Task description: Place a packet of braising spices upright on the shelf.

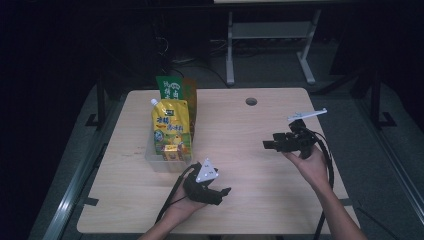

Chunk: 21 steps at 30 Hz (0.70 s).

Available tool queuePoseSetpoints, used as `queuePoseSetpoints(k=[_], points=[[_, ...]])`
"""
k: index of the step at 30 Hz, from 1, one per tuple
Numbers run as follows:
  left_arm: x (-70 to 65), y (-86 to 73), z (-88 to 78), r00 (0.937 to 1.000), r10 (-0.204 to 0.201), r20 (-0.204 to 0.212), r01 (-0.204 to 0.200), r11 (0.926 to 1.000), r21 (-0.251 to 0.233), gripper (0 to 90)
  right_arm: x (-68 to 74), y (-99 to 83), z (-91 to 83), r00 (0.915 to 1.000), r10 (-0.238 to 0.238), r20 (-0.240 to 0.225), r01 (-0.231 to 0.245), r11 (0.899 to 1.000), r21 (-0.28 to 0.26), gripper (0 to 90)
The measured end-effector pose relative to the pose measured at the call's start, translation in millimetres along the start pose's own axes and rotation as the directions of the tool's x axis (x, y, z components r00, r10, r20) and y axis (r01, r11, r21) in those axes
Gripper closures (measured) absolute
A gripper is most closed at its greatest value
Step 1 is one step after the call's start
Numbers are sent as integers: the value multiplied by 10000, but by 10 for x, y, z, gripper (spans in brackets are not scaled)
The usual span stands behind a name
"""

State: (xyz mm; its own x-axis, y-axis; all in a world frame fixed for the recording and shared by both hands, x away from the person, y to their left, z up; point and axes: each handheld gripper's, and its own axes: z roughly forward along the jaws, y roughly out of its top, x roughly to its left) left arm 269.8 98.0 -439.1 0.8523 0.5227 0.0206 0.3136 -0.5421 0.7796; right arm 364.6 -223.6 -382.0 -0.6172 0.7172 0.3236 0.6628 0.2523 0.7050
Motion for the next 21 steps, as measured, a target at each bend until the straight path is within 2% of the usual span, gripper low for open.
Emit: queuePoseSetpoints(k=[5, 14, 18, 21], points=[[0, -3, 7, 10000, -41, 1, 41, 10000, -4, 245, -22, -119, -43, 9999, 170, -1, -170, 9999, 1, 365], [14, -18, -2, 10000, -46, -7, 46, 10000, 15, 245, -26, -336, -88, 9998, 192, -42, -191, 9998, 12, 361], [0, -31, 8, 9997, -228, -9, 228, 9997, -44, 245, -19, -441, -121, 9994, 326, -108, -326, 9995, 1, 357], [6, -33, 5, 10000, -60, 0, 60, 9999, 126, 245, -25, -526, -136, 9991, 408, -146, -409, 9992, -35, 357]])
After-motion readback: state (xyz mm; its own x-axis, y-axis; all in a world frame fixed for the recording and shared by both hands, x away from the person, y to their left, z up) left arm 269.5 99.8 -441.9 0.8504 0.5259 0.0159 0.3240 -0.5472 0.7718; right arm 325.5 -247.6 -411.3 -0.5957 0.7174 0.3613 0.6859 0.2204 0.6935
